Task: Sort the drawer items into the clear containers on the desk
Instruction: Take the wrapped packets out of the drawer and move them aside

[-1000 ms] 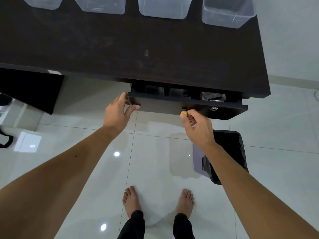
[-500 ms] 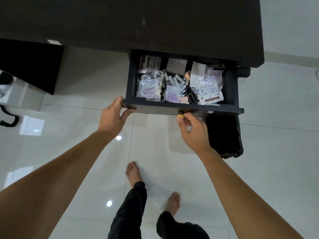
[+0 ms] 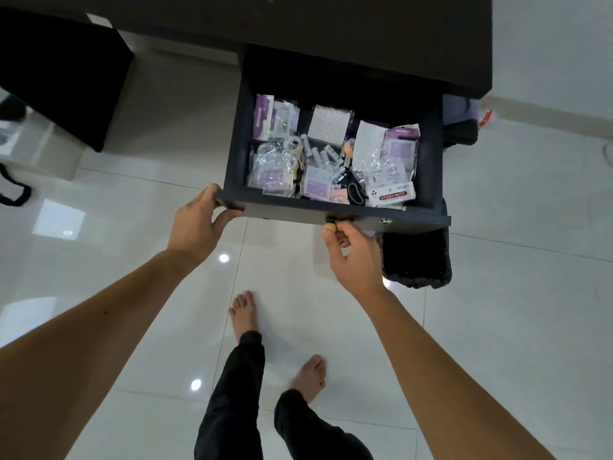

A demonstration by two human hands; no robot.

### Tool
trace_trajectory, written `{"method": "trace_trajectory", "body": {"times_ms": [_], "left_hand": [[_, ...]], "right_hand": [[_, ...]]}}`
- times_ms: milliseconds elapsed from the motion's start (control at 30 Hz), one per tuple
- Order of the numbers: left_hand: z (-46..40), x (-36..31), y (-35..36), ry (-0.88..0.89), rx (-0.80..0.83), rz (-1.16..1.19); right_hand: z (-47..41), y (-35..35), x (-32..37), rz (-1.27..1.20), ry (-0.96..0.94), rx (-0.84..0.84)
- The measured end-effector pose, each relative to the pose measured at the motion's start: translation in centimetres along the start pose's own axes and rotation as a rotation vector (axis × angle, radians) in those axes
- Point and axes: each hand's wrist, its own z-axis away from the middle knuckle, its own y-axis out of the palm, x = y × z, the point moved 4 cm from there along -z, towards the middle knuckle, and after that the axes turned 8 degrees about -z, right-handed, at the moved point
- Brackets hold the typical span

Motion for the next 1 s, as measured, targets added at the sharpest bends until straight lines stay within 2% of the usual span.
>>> {"method": "trace_trajectory", "body": {"times_ms": [300, 533, 1000], "left_hand": [[1.2, 0.0, 1.0, -0.059, 0.003, 0.073], [0.6, 0.6, 0.9, -0.011, 0.058, 0.034], [-0.1, 1.5, 1.1, 0.006, 0.083, 0.001]], "right_hand": [[0.6, -0.4, -0.4, 0.058, 0.037, 0.021], [0.5, -0.3, -0.5, 0.061, -0.020, 0.004], [0.3, -0.1, 0.1, 0.050, 0.024, 0.024]]}}
